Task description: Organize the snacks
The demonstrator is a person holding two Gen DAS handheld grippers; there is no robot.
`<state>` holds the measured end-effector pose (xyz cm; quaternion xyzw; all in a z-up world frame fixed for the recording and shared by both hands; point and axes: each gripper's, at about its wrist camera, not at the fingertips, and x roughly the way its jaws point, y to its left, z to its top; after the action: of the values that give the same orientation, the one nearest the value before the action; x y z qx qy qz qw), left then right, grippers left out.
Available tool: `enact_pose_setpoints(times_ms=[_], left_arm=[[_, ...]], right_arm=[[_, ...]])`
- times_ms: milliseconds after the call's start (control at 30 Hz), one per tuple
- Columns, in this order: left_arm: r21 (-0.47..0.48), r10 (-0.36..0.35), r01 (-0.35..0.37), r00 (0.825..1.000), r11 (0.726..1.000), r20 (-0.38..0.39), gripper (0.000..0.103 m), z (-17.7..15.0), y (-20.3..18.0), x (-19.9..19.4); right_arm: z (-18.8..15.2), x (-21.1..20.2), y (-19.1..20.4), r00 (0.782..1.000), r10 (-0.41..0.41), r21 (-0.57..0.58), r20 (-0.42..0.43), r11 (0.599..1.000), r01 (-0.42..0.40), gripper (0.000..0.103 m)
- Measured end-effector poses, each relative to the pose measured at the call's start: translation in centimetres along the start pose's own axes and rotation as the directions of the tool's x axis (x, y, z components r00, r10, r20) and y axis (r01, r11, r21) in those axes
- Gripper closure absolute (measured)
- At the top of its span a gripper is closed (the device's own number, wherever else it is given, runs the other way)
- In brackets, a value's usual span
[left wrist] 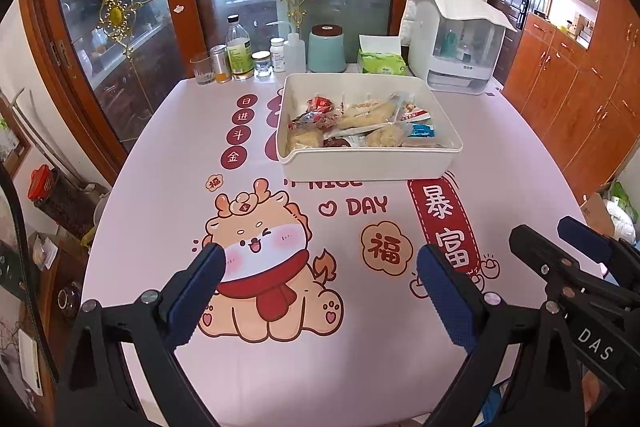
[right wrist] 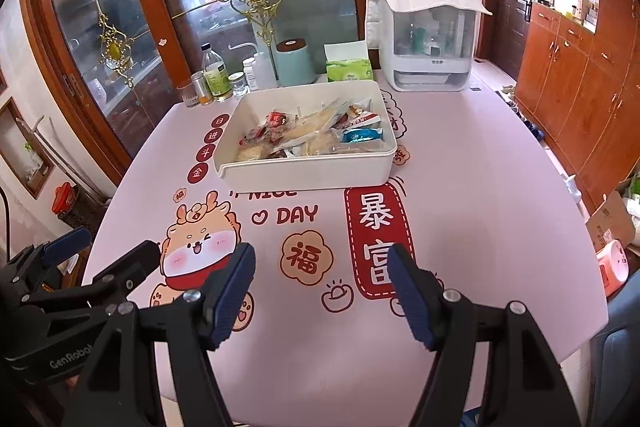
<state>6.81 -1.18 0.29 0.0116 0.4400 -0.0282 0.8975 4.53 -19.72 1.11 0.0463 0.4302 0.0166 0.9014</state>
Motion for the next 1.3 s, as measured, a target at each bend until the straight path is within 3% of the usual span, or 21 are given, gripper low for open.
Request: enact_pose_setpoints(times_ms=[1300], left_arm=[[-0.004, 0.022, -0.022, 0.999, 1.000, -0.032, 0.007, 0.2, -0.2, 1.4]], right_arm=[[0.3, 0.6, 0.1, 1.000, 0.017, -0.011, 0.014, 1.000, -0.016, 0.034]])
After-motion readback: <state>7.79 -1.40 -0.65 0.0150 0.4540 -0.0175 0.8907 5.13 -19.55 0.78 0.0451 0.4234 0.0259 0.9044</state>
